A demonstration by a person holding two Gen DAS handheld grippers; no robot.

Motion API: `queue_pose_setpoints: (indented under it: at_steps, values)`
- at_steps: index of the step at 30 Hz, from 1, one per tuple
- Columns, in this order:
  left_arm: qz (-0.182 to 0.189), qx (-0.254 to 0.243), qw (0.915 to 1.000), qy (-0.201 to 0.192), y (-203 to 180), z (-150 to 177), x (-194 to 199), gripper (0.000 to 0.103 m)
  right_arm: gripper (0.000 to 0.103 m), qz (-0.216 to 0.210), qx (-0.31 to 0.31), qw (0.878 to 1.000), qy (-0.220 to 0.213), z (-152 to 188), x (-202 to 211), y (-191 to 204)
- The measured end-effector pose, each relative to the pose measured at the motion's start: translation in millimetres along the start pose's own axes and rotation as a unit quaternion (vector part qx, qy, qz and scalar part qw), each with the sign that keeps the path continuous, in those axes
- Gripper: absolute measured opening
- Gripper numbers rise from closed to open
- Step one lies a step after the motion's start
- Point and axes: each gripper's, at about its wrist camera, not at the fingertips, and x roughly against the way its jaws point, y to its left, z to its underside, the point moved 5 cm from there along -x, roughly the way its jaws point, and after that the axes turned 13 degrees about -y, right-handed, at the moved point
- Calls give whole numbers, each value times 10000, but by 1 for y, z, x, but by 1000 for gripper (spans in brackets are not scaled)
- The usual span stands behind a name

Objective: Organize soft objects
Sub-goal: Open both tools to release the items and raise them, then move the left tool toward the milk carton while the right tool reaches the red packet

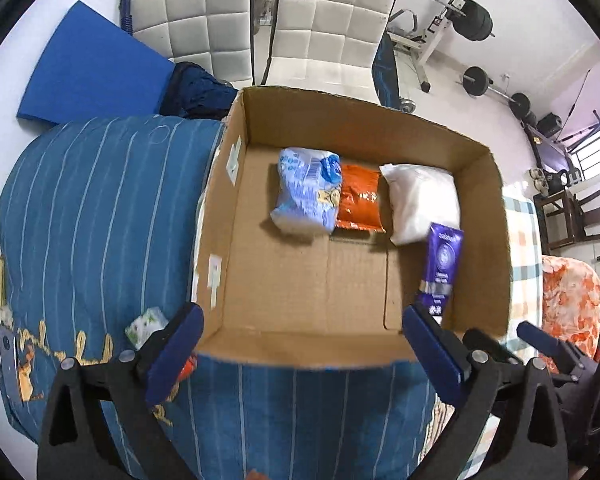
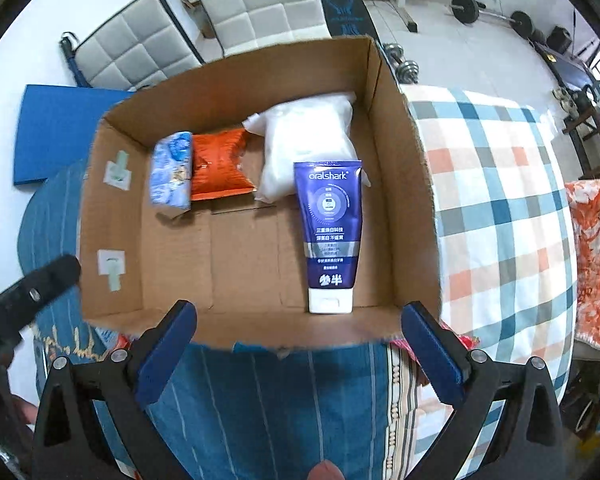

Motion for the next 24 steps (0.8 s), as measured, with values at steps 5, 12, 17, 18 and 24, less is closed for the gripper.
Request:
queue_pose_setpoints:
  at_steps: [5, 12, 17, 18, 24]
  values:
    - [-65, -90, 9991, -412, -4, 9, 32, 102, 103, -25, 236, 9993, -303, 10, 34, 7]
    - [-132, -243, 9968, -752, -11, 18, 67, 102, 103, 11, 395, 9961, -787, 23, 74, 10]
    - [-179, -402, 9936, -1043, -18, 19, 92, 102, 103, -91, 327, 9945, -990, 29, 102, 10]
    - [-186, -426, 9928, -1103, -19, 18, 96, 102, 103, -108, 336, 9940, -1034, 30, 108, 10]
    - [-122, -457, 9902, -1310, -23, 20, 121, 102, 103, -133, 407, 9902, -1327, 31, 140, 9]
